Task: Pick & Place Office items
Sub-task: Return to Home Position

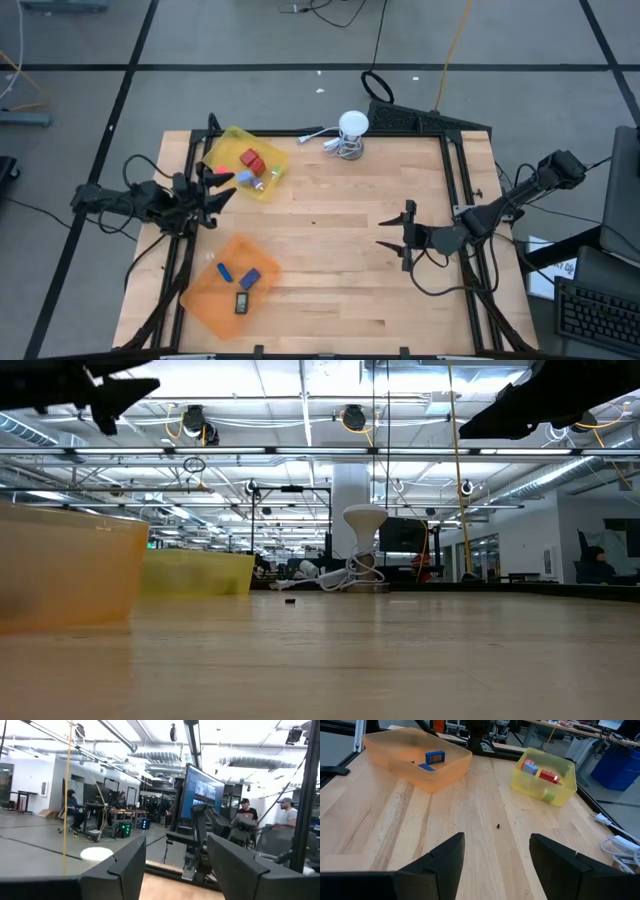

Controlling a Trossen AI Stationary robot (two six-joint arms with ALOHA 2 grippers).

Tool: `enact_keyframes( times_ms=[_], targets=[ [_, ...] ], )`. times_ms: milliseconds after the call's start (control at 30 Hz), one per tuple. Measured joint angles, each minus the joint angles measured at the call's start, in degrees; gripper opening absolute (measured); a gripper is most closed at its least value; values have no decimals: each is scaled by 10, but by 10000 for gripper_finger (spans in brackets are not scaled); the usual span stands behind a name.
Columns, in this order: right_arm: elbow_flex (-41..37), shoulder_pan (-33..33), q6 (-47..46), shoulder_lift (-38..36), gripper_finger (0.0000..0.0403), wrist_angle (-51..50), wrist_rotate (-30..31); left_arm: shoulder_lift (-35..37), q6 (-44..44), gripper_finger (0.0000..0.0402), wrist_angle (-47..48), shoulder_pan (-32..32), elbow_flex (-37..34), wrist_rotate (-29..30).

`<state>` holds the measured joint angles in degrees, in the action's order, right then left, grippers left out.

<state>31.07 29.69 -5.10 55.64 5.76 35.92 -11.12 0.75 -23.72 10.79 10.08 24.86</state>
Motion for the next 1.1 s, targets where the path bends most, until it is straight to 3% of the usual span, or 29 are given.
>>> enact_keyframes(
  times_ms=[200, 700, 967, 1100],
  targets=[
    [0, 0, 0, 0, 212, 0, 0, 79, 3, 214, -9, 0, -77, -6],
    [0, 0, -24, 0, 212, 3, -7, 81, 2, 214, -9, 0, -80, -6],
    [-4, -20, 12, -77, 212, -26, -180, 81, 2, 214, -9, 0, -80, -6],
    [-50, -67, 37, -139, 212, 24, -261, 81, 2, 214, -9, 0, -80, -6]
  ],
)
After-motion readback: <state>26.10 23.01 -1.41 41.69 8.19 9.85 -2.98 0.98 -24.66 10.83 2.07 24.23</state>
